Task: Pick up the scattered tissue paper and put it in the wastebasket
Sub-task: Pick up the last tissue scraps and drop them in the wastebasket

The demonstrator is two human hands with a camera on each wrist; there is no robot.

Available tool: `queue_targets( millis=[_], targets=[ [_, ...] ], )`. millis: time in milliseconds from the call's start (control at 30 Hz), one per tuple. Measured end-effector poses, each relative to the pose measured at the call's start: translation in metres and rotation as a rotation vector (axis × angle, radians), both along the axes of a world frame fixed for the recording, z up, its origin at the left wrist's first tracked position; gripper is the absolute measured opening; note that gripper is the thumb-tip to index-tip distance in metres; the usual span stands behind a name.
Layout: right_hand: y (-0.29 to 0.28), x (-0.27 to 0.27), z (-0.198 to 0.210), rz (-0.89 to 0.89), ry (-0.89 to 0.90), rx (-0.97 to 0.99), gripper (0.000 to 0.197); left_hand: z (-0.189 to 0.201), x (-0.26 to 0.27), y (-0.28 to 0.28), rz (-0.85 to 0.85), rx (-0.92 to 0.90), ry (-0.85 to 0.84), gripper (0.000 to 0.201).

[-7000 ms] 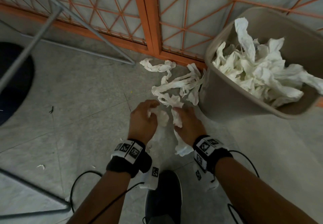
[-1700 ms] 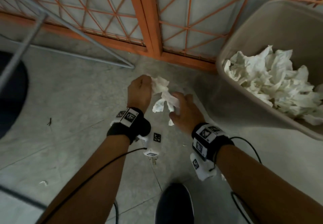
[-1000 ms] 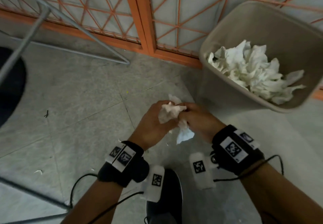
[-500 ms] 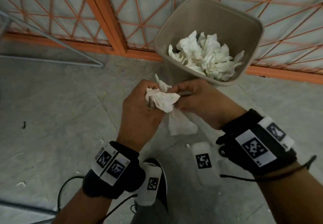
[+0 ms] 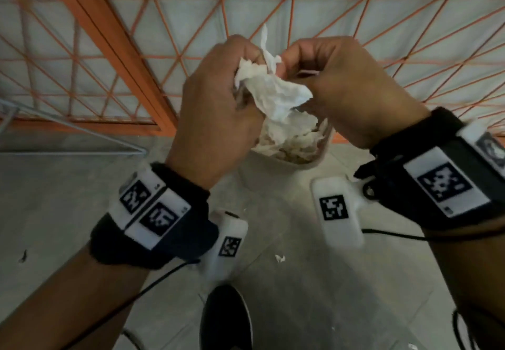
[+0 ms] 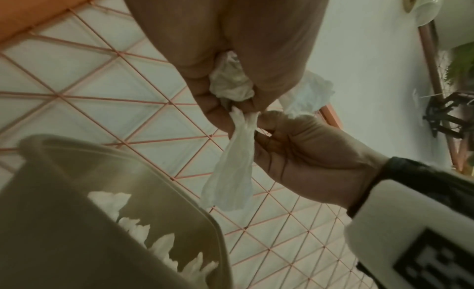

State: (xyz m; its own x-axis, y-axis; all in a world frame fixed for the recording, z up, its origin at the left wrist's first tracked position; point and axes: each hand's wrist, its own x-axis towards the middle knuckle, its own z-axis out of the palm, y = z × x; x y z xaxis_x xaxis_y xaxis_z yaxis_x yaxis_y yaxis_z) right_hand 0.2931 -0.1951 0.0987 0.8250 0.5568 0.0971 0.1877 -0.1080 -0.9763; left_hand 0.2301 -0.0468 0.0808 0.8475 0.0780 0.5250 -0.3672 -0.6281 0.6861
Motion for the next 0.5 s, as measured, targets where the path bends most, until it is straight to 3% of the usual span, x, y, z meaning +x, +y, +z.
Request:
queue_targets(
  millis=[133,233,300,367,500],
  targets=[
    [-0.009,0.026,-0.002,-0.143,-0.311,-0.336,0.008,-0.013,0.046,0.0,0.083,0.218,0.045,0.018],
    [-0.034,0.02,-0.019,-0.223,-0.323,-0.467,0.017,-0.038,0.072,0.006,-0.121,0.553,0.238,0.032],
    [-0.052,0.002,-0.035,-0.315,-0.289,-0.402,0.023,-0.052,0.081,0.006,-0.283,0.792,0.487,0.04],
    [-0.066,-0.015,-0.053,-0.48,-0.265,-0.266,0.026,-0.062,0.084,0.003,-0.363,0.903,0.788,0.044],
    [-0.086,-0.039,-0.1,-0.816,-0.183,-0.023,0.023,-0.069,0.091,-0.009,-0.468,0.959,0.945,0.047]
  ],
)
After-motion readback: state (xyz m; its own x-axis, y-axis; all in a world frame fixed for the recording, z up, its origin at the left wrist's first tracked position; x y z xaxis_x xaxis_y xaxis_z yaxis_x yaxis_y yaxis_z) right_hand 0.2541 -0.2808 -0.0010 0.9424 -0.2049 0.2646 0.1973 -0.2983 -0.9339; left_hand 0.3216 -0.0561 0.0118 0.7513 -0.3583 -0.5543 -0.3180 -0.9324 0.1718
